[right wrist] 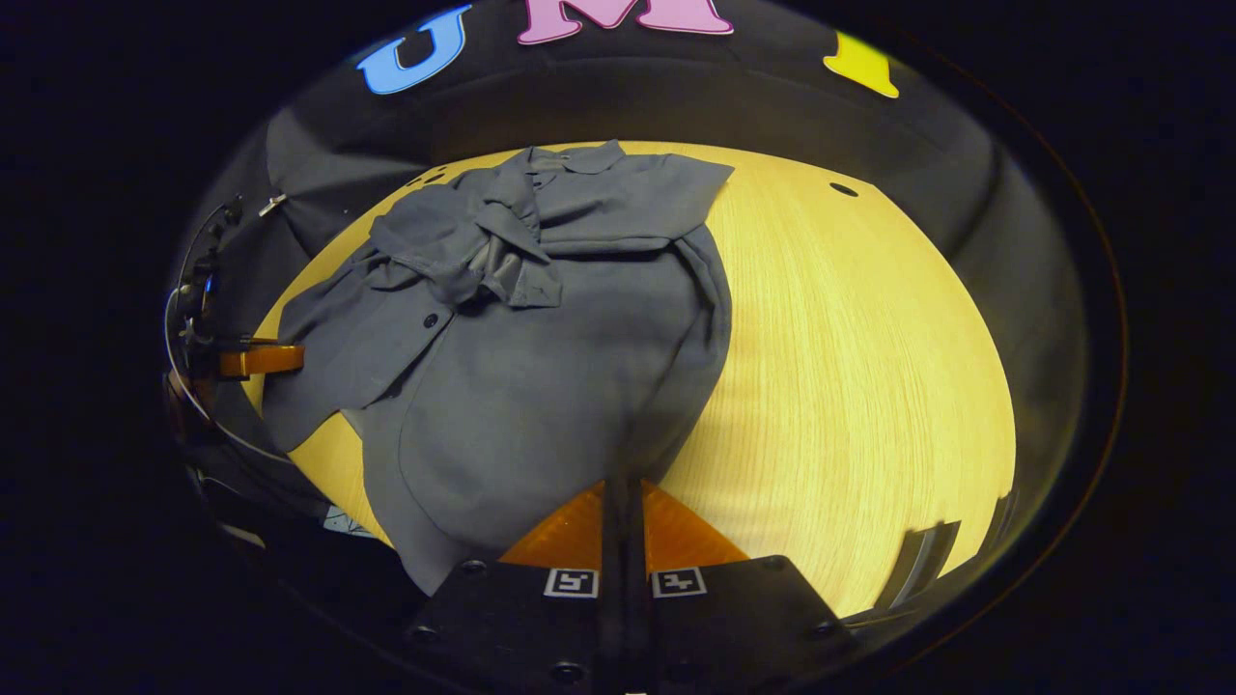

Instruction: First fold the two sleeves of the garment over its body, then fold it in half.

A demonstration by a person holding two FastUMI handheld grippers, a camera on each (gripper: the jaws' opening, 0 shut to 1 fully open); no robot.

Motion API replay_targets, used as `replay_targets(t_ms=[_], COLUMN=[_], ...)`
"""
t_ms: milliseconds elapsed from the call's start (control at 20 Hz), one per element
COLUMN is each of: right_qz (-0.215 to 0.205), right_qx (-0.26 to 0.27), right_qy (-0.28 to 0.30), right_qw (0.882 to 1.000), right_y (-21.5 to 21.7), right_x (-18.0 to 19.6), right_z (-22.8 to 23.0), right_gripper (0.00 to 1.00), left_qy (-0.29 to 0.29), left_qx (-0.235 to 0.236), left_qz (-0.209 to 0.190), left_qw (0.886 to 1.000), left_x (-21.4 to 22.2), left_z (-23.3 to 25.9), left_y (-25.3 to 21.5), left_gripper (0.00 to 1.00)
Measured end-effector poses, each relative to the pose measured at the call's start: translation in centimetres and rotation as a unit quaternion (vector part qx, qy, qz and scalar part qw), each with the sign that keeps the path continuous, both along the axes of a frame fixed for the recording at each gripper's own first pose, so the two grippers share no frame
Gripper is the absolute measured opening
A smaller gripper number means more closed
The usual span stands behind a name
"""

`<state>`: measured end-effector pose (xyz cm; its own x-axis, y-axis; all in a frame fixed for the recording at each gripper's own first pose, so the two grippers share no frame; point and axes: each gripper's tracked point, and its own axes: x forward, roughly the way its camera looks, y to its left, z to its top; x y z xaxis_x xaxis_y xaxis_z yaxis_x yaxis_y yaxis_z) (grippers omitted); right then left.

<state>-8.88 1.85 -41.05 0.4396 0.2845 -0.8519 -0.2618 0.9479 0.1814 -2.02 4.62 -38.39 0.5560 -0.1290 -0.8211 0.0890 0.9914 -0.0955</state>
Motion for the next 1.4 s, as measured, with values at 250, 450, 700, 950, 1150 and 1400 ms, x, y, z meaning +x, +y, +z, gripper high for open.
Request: replay_targets(t_ms=[250, 450, 700, 950, 1150, 1400], right_qz=[-0.03, -0.06, -0.086, -0.085, -0.115, -0.139], right_qx=[0.043, 0.099, 0.132, 0.14, 0.16, 0.154], right_qy=[-0.002, -0.05, -0.122, -0.196, -0.223, -0.241], right_qw=[0.999, 0.992, 0.98, 0.967, 0.955, 0.948], right_y=[-0.9, -0.9, -0.6, 0.5, 0.8, -0.1], right_x=[-1.4, 0.4, 5.0, 11.0, 15.8, 21.4], right_z=[2.2, 6.9, 12.0, 17.2, 19.1, 19.1], right_gripper=[0.05, 0.06, 0.05, 0.05, 0.05, 0.05], left_qy=[0.013, -0.007, -0.046, -0.094, -0.124, -0.143], left_qx=[-0.022, -0.058, -0.101, -0.125, -0.128, -0.156], left_qz=[0.007, 0.018, 0.043, 0.039, 0.036, 0.07], left_qw=[1.0, 0.998, 0.993, 0.987, 0.983, 0.975], left_x=[-1.0, -0.6, 3.1, 7.8, 12.2, 18.2], left_z=[1.5, 5.1, 10.0, 15.0, 17.2, 18.5], left_y=[-0.5, -0.3, -0.4, -1.4, -1.2, -0.1], left_gripper=[0.06, 0.06, 0.05, 0.05, 0.05, 0.05])
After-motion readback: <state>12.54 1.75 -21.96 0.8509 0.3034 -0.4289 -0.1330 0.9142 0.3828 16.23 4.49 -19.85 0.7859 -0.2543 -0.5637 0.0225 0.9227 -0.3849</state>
